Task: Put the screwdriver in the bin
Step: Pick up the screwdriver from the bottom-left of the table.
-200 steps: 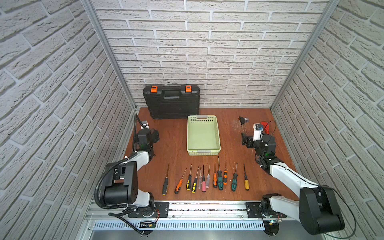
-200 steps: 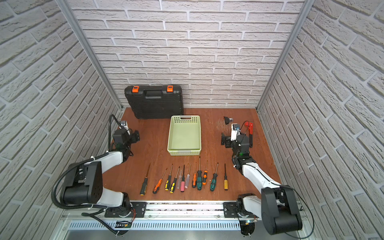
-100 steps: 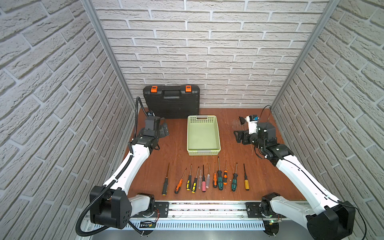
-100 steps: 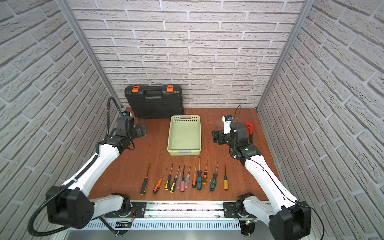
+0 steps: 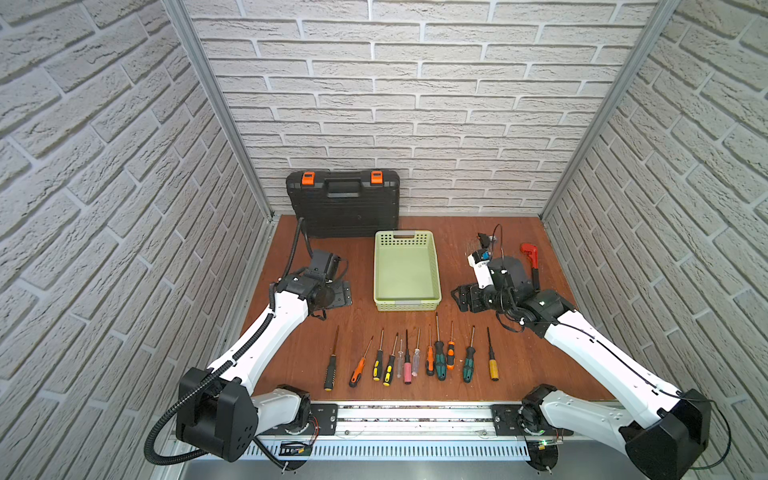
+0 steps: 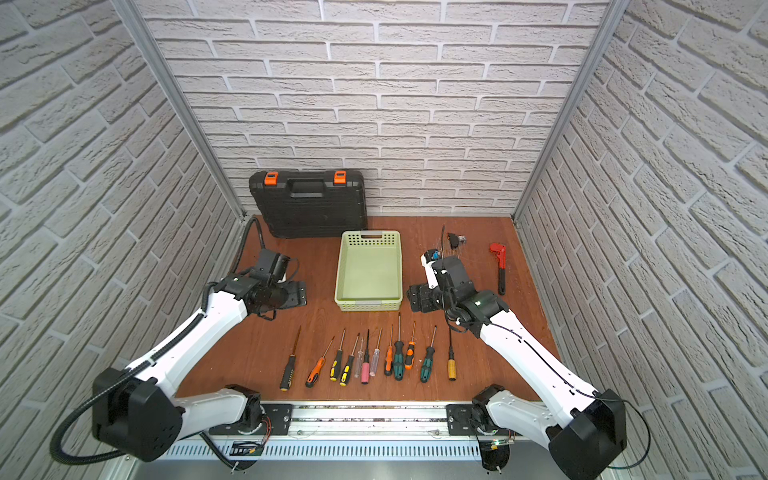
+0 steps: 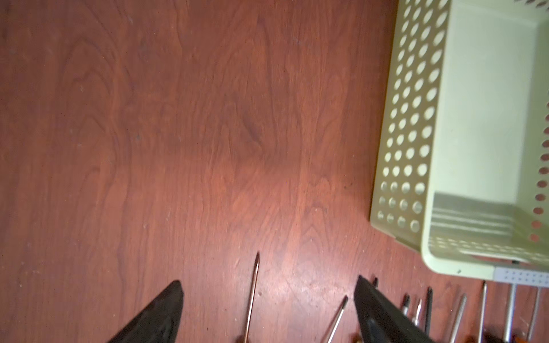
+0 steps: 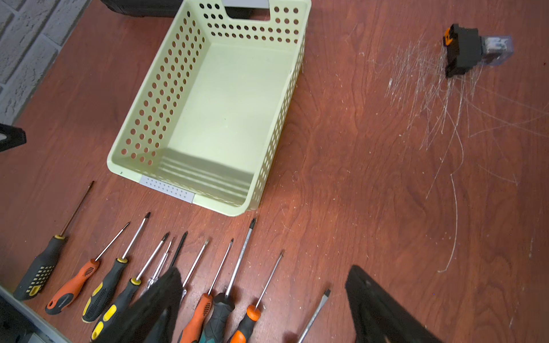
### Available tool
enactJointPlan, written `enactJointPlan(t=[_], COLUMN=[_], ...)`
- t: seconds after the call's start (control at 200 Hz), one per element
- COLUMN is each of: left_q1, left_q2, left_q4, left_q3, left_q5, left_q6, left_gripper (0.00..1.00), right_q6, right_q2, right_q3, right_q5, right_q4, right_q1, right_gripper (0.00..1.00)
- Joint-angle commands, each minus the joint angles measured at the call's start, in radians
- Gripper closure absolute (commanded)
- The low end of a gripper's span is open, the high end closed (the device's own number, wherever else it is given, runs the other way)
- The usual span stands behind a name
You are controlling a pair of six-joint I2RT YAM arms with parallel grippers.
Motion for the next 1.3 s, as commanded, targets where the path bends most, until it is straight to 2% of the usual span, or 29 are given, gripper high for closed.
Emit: enactJointPlan(t=[0.0, 0.075, 0.145, 0.22, 0.565, 0.74, 0.81, 0.97, 1.225, 1.295], left_q1=[-0.05, -0.099, -0.144, -0.182, -0.227, -0.228, -0.228, -0.229, -0.231, -0.231], left_q2=[-0.032, -0.034, -0.04, -0.055, -0.107, -0.111, -0.101, -0.092, -0.069, -0.059], left_q4=[-0.108, -0.111, -0.128, -0.154, -0.087, -0.074, -0.056, -0.004, 0.059, 0.052], left_q3=[-0.065, -0.132, -0.168, -0.2, -0.4, -0.424, -0.44, -0.481, -0.497, -0.477], left_q5=[0.031, 0.06, 0.075, 0.044, 0.114, 0.095, 0.1, 0.129, 0.174, 0.168], left_q6=[-0.109, -0.188, -0.245, -0.29, -0.388, -0.382, -0.383, -0.395, -0.412, -0.406], left_gripper=[0.15, 0.26, 0.27, 0.27, 0.33, 0.36, 0.4, 0.53, 0.92, 0.96], right_q6=[0.02, 0.02, 0.026, 0.026, 0.026, 0.031, 0.032, 0.041, 0.013, 0.011], right_q2=[-0.023, -0.013, 0.011, 0.029, 0.125, 0.159, 0.173, 0.167, 0.163, 0.165], right_q3=[-0.034, -0.059, -0.054, -0.047, -0.005, 0.016, 0.03, 0.027, 0.068, 0.074], right_q5=[-0.001, -0.031, -0.053, -0.074, -0.115, -0.131, -0.136, -0.127, -0.1, -0.096], right_q4=[-0.002, 0.047, 0.066, 0.094, 0.145, 0.164, 0.164, 0.193, 0.194, 0.189], right_q1=[0.011, 0.011, 0.011, 0.011, 0.012, 0.012, 0.012, 0.014, 0.014, 0.014], right_gripper=[0.13, 0.13, 0.13, 0.13, 0.14, 0.15, 0.15, 0.17, 0.17, 0.17])
